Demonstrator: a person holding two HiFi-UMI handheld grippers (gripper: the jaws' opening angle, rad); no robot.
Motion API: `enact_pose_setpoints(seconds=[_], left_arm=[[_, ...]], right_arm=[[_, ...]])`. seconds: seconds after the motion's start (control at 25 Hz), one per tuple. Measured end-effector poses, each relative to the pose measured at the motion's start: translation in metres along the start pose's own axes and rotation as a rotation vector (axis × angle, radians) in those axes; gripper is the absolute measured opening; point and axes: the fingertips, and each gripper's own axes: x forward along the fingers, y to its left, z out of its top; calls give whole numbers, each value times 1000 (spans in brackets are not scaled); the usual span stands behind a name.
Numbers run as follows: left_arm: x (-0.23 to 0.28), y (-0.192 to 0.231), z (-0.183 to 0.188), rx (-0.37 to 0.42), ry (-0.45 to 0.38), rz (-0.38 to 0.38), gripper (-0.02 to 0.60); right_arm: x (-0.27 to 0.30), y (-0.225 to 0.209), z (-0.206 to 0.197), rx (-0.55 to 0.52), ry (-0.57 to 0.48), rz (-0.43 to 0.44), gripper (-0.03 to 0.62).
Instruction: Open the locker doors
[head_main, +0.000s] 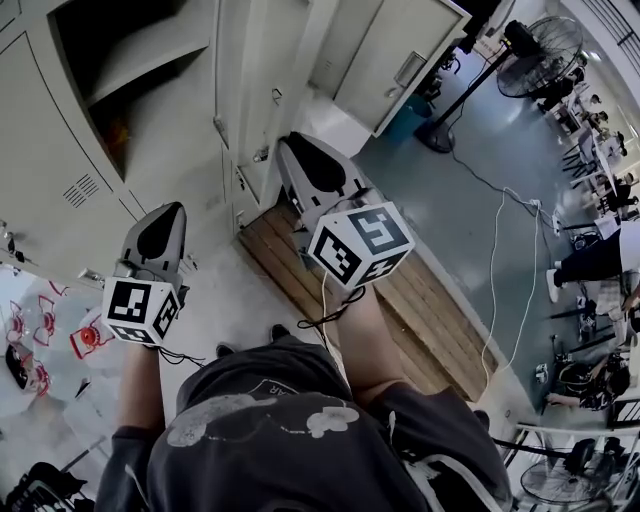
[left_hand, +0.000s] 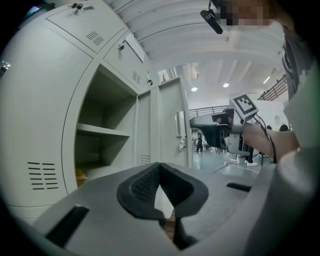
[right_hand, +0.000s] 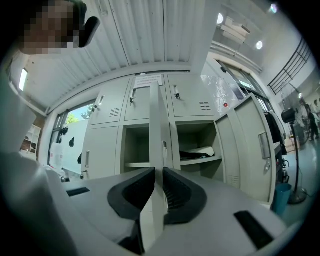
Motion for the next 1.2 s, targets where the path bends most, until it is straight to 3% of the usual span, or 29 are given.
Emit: enact_pose_setpoints(seconds=[0.6, 0.84, 1.0, 1.2], left_arm=[[24, -20, 6, 18, 5, 44, 9], [30, -24, 5, 15, 12, 83, 9], [30, -25, 2, 7, 22, 117, 9], [28, -25, -1, -4, 28, 178, 9]], right_arm=[[-5, -66, 2, 11, -20, -73, 57], [-3, -79, 4, 51, -46, -43, 58], [-11, -85, 14, 85, -139, -19, 60], [-14, -76, 20, 97, -145, 86, 135]])
